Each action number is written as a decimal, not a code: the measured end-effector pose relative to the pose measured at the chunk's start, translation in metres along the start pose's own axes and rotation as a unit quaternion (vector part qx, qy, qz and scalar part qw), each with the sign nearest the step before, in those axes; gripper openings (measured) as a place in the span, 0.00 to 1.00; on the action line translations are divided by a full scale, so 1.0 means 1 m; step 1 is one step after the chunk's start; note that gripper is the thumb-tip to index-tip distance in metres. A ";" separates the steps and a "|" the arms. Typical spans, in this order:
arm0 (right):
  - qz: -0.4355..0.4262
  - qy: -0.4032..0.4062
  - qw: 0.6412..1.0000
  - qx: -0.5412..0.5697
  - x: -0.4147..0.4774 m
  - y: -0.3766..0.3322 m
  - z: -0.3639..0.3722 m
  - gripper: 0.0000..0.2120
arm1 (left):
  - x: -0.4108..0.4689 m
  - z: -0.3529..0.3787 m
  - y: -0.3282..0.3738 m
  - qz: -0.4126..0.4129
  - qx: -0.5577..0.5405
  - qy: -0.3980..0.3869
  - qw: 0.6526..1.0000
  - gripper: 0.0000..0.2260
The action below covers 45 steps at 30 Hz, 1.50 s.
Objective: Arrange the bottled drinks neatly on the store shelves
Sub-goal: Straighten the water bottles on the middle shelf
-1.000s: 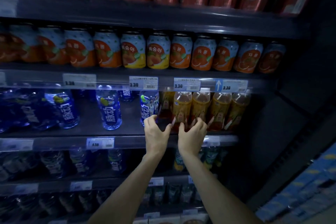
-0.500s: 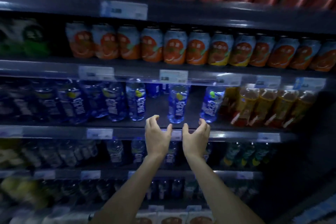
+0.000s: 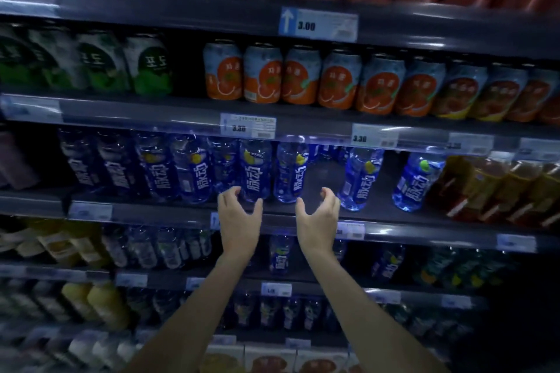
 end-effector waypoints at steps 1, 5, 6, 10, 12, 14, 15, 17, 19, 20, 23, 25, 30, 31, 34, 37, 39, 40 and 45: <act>0.001 -0.008 1.000 0.007 0.003 0.001 0.005 0.28 | 0.005 0.000 -0.001 -0.003 -0.004 0.000 1.000 0.23; 0.006 -0.031 0.999 0.020 0.017 0.004 0.020 0.30 | 0.022 0.010 0.000 -0.006 -0.013 -0.005 1.000 0.26; 0.010 -0.037 0.999 0.020 0.021 0.005 0.023 0.32 | 0.027 0.014 0.001 -0.011 -0.015 -0.007 1.000 0.28; 0.028 -0.060 0.997 0.039 0.034 0.007 0.034 0.35 | 0.040 0.027 0.004 -0.027 -0.006 -0.012 1.000 0.33; 0.025 -0.070 0.996 0.047 0.038 0.008 0.039 0.35 | 0.043 0.031 0.005 -0.032 -0.006 -0.015 0.999 0.34; 0.020 -0.082 0.995 0.053 0.042 0.008 0.044 0.34 | 0.046 0.033 0.006 -0.034 -0.008 -0.008 0.999 0.34; 0.020 -0.088 0.994 0.060 0.044 0.008 0.046 0.33 | 0.049 0.033 0.006 -0.032 -0.009 -0.002 0.999 0.34; 0.023 -0.098 0.991 0.084 0.046 0.009 0.050 0.27 | 0.052 0.032 0.006 -0.026 -0.008 0.009 1.000 0.33; 0.034 -0.103 0.988 0.108 0.046 0.012 0.051 0.21 | 0.053 0.030 0.006 -0.028 -0.003 0.018 0.999 0.32; 0.041 -0.100 0.987 0.118 0.047 0.014 0.051 0.20 | 0.053 0.029 0.005 -0.030 -0.001 0.021 0.999 0.32; 0.056 -0.082 0.988 0.120 0.048 0.016 0.047 0.24 | 0.053 0.030 0.005 -0.035 -0.004 0.007 0.999 0.32; 0.057 -0.068 0.991 0.104 0.048 0.015 0.045 0.25 | 0.053 0.031 0.006 -0.041 -0.016 -0.009 0.999 0.31; 0.031 -0.016 0.998 0.054 0.042 0.013 0.034 0.25 | 0.038 0.036 0.016 -0.035 -0.017 -0.002 0.999 0.28; 0.024 -0.010 0.999 0.044 0.041 0.013 0.031 0.24 | 0.035 0.037 0.019 -0.028 -0.017 0.000 0.999 0.26; 0.011 0.004 1.000 0.022 0.040 0.013 0.022 0.24 | 0.028 0.040 0.026 -0.022 -0.022 0.005 1.000 0.24; 0.007 0.016 1.000 0.006 0.040 0.015 0.013 0.25 | 0.024 0.044 0.032 -0.025 -0.020 0.003 0.999 0.26; 0.003 0.023 1.000 -0.004 0.040 0.017 0.008 0.25 | 0.021 0.045 0.035 -0.026 -0.019 0.007 0.999 0.27; 0.001 0.027 1.000 -0.008 0.040 0.018 0.005 0.25 | 0.019 0.046 0.037 -0.026 -0.020 0.009 0.999 0.28; -0.002 0.041 0.999 -0.024 0.044 0.021 -0.008 0.26 | 0.009 0.053 0.050 -0.020 -0.016 0.002 1.000 0.29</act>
Point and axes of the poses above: each hand's wrist, its own x-axis towards the middle knuckle, its own z-axis out of the palm, y = z × x, the point moved 4 cm from there along x, towards the middle knuckle, and after that the axes turned 14 degrees about x, right-handed, at the moved point
